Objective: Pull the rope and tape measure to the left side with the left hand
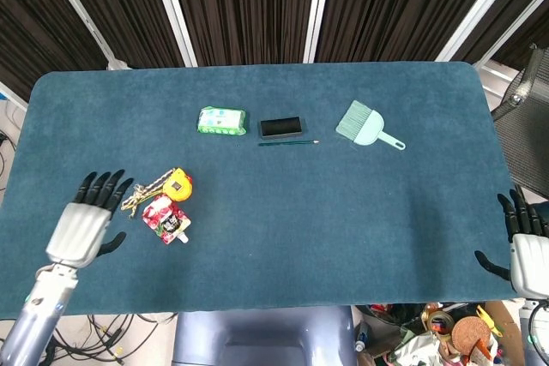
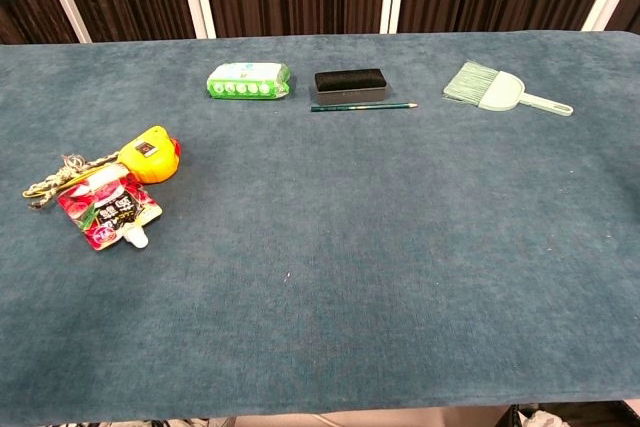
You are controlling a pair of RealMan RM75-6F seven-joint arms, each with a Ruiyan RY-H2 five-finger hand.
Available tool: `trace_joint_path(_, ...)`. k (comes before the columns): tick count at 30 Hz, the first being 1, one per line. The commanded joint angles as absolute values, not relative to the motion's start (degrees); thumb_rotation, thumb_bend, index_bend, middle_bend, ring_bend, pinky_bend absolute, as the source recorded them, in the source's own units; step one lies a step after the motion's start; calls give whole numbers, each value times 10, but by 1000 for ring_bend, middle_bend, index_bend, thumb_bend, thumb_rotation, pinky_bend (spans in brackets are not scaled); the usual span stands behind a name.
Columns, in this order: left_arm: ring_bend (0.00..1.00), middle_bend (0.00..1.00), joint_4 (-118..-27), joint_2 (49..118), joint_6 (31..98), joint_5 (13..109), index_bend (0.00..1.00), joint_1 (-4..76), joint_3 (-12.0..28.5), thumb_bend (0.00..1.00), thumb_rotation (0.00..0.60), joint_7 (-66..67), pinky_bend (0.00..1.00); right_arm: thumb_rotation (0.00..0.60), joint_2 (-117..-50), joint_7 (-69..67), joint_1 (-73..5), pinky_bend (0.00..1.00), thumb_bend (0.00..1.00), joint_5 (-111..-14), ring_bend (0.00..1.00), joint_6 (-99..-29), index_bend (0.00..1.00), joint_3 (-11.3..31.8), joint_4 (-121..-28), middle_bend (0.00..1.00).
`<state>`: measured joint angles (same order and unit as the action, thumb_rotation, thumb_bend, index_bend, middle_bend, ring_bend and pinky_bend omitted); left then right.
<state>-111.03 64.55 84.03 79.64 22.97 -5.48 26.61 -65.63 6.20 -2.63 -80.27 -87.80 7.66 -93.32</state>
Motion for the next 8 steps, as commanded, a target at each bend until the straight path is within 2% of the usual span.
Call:
trace_joint_path(1,0,0,-1076,629,896,858,72,180,-73,222,600,194,0,600,-656,62,-26,161,71,-803,82,-878,76,77,-933,0)
trace_joint_path(4,0,0,-1053,621,931,890,73,156,-74,222,600,161,0,600,-656,62,-26,161,71,-804,82,-878,76,76,-933,0)
trace_joint_path(8,0,0,-1039,613,940,894,75,142,-70,222,600,139,0,600,-656,63,-26,161,71,-804,82,-878,76,75,-934,0)
